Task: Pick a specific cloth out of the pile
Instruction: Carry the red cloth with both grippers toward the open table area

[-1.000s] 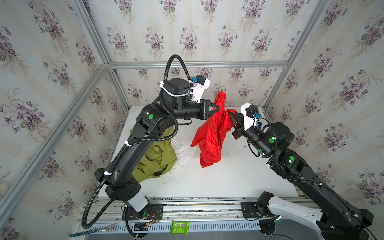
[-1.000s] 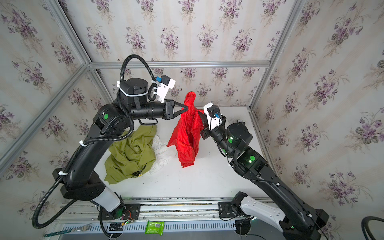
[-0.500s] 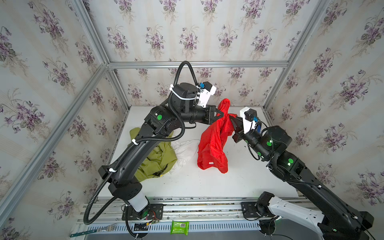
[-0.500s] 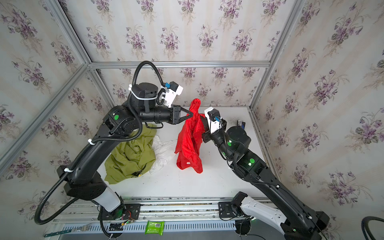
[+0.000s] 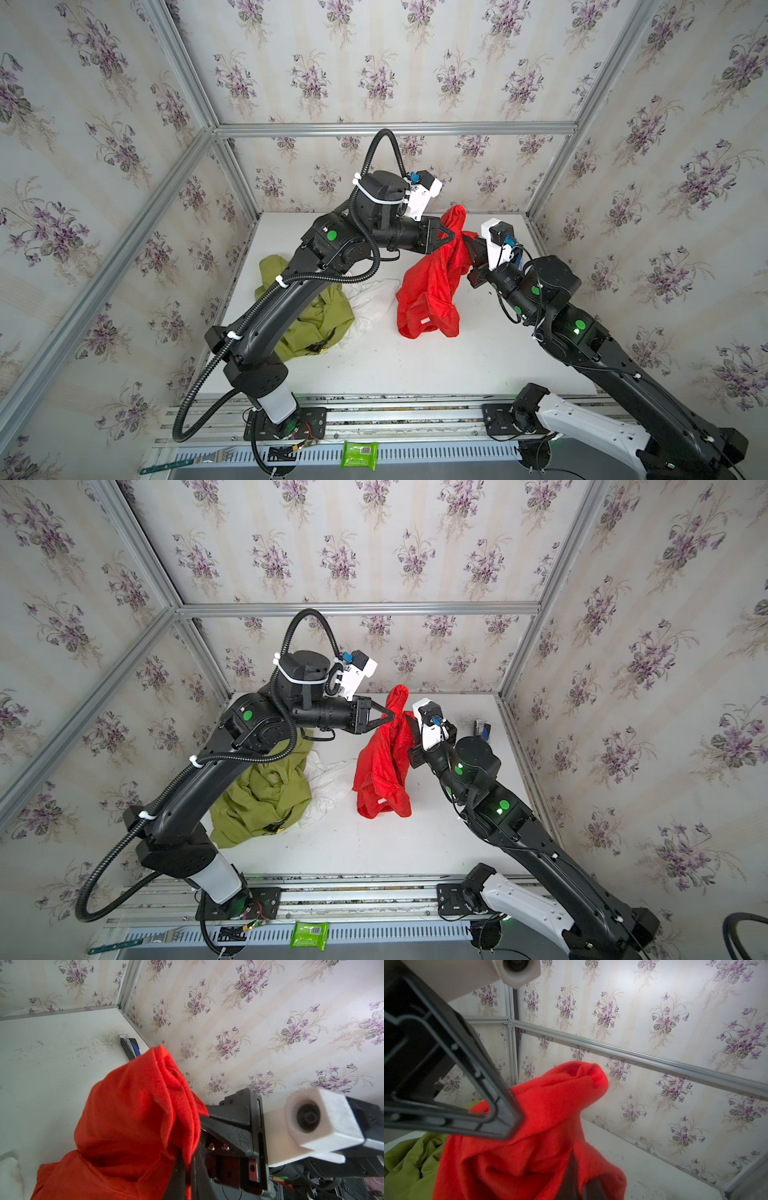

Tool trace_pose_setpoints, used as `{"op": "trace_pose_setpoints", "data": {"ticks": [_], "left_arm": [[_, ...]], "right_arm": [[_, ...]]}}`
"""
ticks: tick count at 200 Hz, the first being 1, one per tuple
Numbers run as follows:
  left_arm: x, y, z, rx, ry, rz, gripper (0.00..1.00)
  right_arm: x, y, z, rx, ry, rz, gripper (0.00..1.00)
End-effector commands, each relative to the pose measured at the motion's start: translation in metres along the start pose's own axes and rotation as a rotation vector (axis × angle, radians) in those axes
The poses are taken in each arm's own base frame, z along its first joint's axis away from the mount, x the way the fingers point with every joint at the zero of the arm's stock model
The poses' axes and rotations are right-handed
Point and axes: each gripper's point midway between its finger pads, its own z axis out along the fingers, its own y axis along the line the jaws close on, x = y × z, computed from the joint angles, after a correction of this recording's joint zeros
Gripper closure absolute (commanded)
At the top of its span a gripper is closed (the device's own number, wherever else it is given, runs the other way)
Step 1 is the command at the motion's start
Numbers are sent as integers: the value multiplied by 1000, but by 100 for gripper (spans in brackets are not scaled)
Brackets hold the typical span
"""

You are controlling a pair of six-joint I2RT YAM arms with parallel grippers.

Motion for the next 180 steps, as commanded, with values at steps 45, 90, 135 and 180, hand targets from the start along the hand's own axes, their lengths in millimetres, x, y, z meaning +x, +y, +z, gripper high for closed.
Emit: {"op": "trace_pose_setpoints", "data": {"ticks": [45, 90, 135, 180], "left_arm": [[2, 4, 28, 30, 23, 2, 100], [4, 10, 44, 37, 45, -2, 100], [8, 26, 60, 0, 60, 2, 100], [27, 46, 74, -42, 110, -17, 100]], "right_arm": [[23, -24, 12, 104, 41, 75, 100], [47, -55, 16, 192, 80, 120, 100], [60, -70, 13, 226, 102, 131, 100], [75, -71, 13, 238, 140, 115, 100]]}}
